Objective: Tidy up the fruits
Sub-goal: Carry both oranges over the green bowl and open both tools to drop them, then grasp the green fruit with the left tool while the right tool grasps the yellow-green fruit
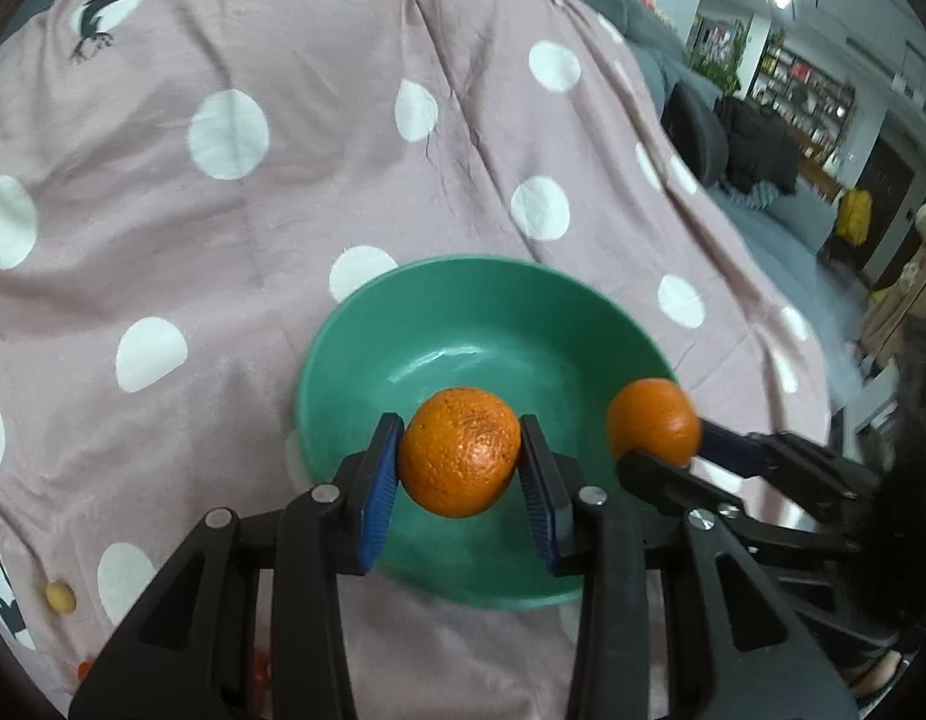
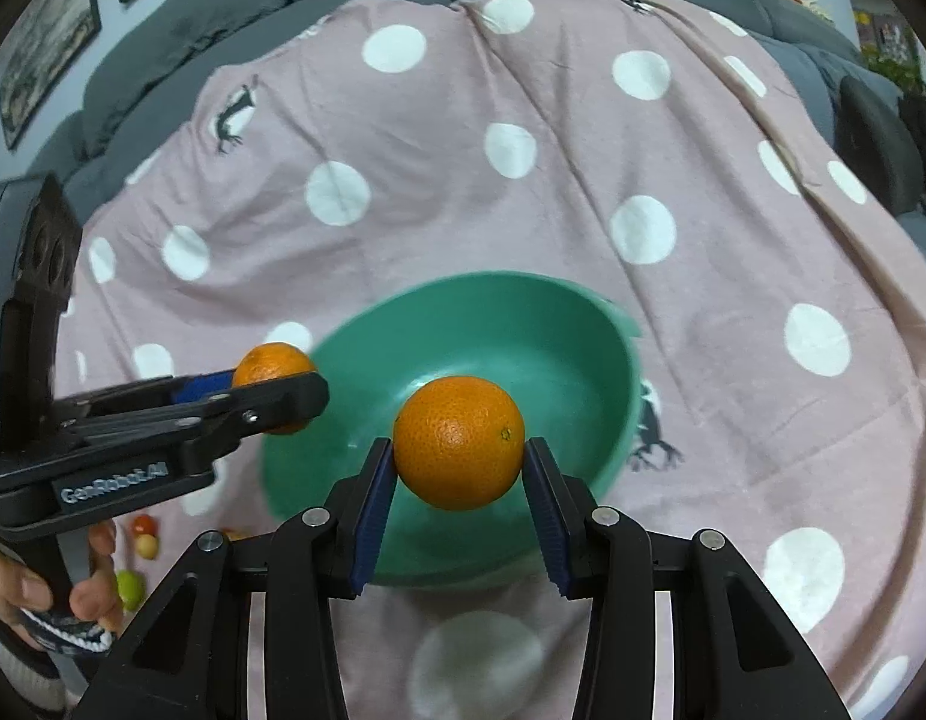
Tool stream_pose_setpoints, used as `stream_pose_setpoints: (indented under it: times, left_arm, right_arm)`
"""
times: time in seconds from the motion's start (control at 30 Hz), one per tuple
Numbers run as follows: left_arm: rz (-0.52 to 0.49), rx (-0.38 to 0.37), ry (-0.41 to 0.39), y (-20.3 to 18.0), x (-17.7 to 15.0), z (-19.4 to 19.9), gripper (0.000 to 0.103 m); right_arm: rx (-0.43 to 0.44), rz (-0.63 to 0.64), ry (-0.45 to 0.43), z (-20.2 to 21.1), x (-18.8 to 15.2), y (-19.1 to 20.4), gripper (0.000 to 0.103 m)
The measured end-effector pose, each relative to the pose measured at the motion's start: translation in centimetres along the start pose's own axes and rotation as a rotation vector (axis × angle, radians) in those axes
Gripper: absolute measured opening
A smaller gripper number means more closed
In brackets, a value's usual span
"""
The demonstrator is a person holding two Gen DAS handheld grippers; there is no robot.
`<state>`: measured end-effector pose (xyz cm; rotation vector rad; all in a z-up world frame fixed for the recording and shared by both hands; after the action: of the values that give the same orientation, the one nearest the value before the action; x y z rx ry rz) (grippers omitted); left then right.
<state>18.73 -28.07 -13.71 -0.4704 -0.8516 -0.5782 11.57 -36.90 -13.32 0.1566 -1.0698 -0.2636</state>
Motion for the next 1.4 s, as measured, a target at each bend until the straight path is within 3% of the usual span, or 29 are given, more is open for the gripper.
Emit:
stream_pose_setpoints:
  times: [0.23,0.33,0.53,0.63,0.83,1.1,1.4]
  left_arm:
    - [-0.034,0.033,0.053,-0.3,-1.3,-1.4,0.04]
    - [-0.047,0.056,0.047,-0.2,-1.5,-1.5,0.062]
    - [-0.028,0.062,-0.002,0.2,-1.0,0.7,0.076]
    - [0.019,0.072,-0.033,1.2,-1.1,3.3,0.083]
    - [0.111,0.156,-0.048,5.4,-4.3,9.5,0.086]
    - [0.236,0.34,0.022,11.0,-12.0,16.1,0.086]
    - [0.342,0.394,0.063,13.3,-17.6,20.0,0.086]
  right_arm:
    - [-0.049,0.045,-0.005,0.6,-0.5,-1.1,0.045]
    - [-0.076,0.079,-0.021,1.1,-0.2,-0.9,0.05]
    - [-0.076,0.075,-0.037,2.0,0.0,-0.6,0.052]
    - [-0.022,0.048,-0.052,3.1,0.3,-0.1,0.052]
    - [0.093,0.024,-0.035,5.0,-0.4,1.6,0.052]
    - [0.208,0.091,0.067,5.8,-4.2,6.5,0.052]
    - [0.315,0.16,0.19,4.8,-8.1,11.7,0.052]
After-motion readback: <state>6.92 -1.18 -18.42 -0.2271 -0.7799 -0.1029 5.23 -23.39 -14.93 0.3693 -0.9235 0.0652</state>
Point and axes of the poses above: each gripper's, at about its wrist camera, not at the fingertips, and z roughly against the way its jaws point, y to its left, x to its top, the point moved 7 cm from there along -z, roughly the way its jaws point, and after that the axes turned 12 degrees about -y, right-handed, at the moved point
